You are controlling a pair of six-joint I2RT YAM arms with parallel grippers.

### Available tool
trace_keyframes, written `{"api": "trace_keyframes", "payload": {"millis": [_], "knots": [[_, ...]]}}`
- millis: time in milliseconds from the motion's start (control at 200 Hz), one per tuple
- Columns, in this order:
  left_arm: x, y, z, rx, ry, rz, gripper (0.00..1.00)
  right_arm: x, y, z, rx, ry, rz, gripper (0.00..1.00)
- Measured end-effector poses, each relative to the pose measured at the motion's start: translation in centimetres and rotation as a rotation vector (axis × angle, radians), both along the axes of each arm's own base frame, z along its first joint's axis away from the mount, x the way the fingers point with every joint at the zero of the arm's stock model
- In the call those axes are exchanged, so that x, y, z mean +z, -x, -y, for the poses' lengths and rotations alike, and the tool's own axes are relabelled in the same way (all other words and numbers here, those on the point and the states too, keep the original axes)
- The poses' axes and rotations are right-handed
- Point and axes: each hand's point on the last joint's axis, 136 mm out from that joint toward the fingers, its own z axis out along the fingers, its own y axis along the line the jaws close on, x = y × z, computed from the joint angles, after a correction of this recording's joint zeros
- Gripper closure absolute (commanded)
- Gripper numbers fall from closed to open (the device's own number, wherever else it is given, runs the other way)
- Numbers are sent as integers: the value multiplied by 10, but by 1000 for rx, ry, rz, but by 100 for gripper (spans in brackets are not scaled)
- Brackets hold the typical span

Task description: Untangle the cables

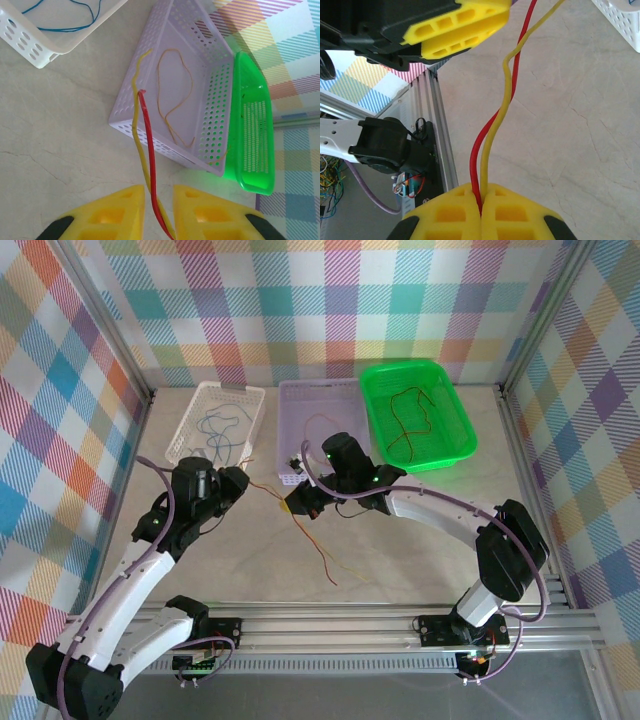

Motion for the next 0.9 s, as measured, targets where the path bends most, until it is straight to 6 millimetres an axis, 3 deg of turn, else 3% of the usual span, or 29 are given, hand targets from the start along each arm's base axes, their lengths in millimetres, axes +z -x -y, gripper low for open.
{"api": "trace_keyframes", "payload": {"millis": [250, 480, 685, 900], "knots": [[-4, -2, 0, 6, -10, -10, 74, 8, 7, 3, 14, -25, -13, 100], [-8, -7, 1, 12, -18, -18, 82, 14, 12, 3, 33, -44, -17, 100], [-11, -8, 1, 12, -23, -27, 88, 8, 14, 5, 34, -34, -27, 100], [-11, -8, 2, 10, -23, -26, 88, 7, 14, 6, 34, -32, -29, 100]]}}
